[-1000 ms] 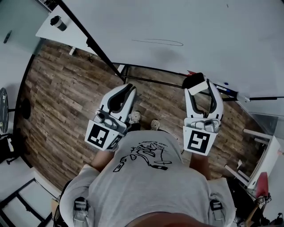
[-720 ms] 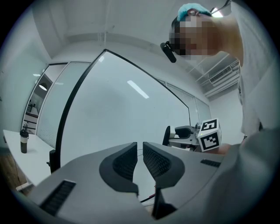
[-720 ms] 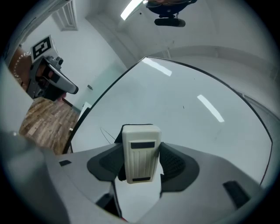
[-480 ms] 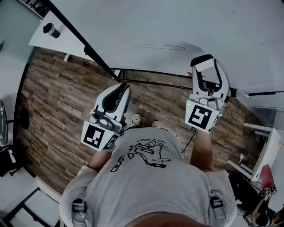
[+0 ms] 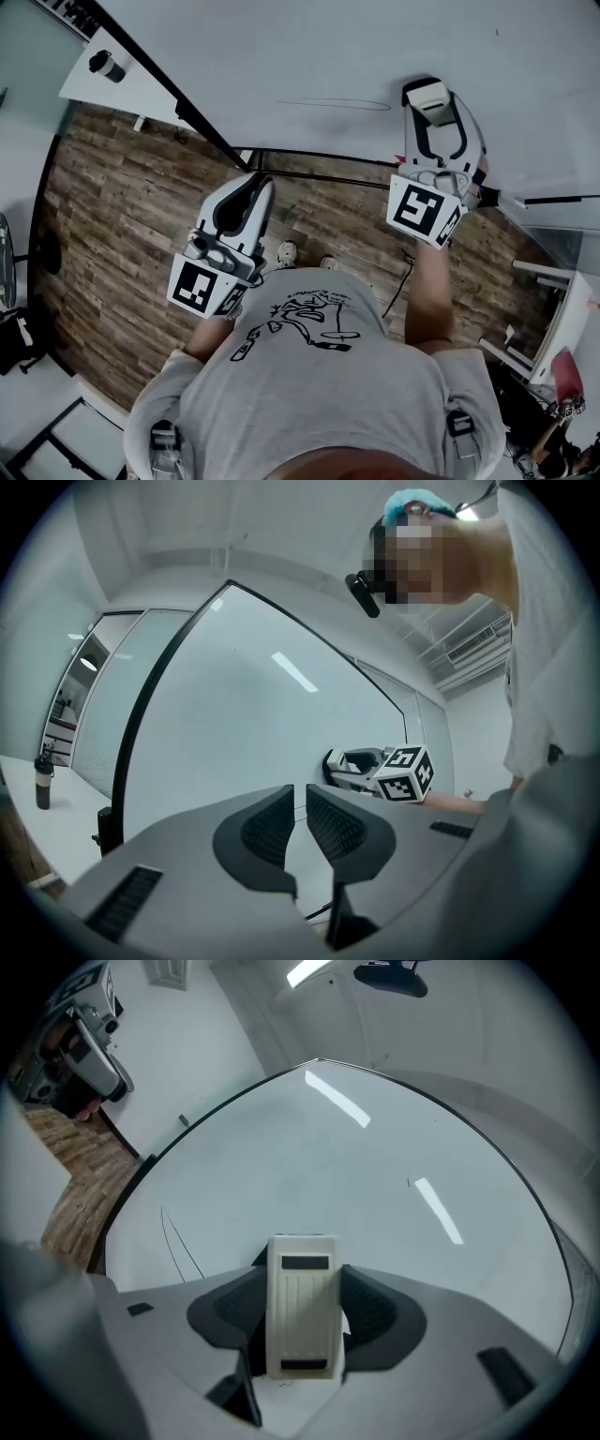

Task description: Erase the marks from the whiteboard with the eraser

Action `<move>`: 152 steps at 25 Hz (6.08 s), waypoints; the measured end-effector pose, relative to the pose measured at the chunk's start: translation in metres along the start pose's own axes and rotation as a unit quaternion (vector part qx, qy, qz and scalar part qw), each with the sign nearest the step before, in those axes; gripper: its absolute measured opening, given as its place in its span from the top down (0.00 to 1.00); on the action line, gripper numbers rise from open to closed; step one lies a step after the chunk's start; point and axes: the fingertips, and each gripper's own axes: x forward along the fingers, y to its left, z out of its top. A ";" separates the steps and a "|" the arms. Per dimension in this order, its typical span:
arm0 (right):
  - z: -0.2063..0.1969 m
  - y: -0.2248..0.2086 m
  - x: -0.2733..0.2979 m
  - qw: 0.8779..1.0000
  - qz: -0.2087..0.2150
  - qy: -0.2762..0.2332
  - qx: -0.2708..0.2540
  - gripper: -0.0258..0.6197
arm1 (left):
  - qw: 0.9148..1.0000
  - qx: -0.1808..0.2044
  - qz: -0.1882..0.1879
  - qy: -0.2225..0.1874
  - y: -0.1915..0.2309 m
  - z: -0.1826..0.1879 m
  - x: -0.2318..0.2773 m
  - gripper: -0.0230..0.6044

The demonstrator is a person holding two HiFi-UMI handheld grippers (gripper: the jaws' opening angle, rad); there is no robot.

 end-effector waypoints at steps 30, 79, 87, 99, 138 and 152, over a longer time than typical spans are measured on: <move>-0.005 0.033 0.009 0.999 0.016 -0.052 -0.007 0.58 | 1.000 0.003 0.005 0.003 0.006 0.000 0.002 0.89; -0.033 0.127 0.014 0.991 0.056 -0.095 -0.071 0.58 | 0.998 0.007 0.055 -0.013 0.007 0.006 -0.021 0.89; -0.041 0.145 0.016 0.990 0.075 -0.088 -0.085 0.57 | 0.998 0.007 0.060 -0.013 0.010 0.006 -0.028 0.89; -0.060 0.183 0.017 0.985 0.123 -0.058 -0.104 0.57 | 0.997 0.010 0.072 -0.015 0.013 0.010 -0.044 0.89; 0.043 0.056 -0.003 0.993 0.053 -0.109 0.003 0.57 | 0.998 0.006 0.061 -0.024 0.015 0.014 -0.035 0.89; 0.044 0.062 0.016 0.992 0.025 -0.123 -0.012 0.57 | 0.998 0.006 0.057 -0.025 0.022 0.015 -0.030 0.89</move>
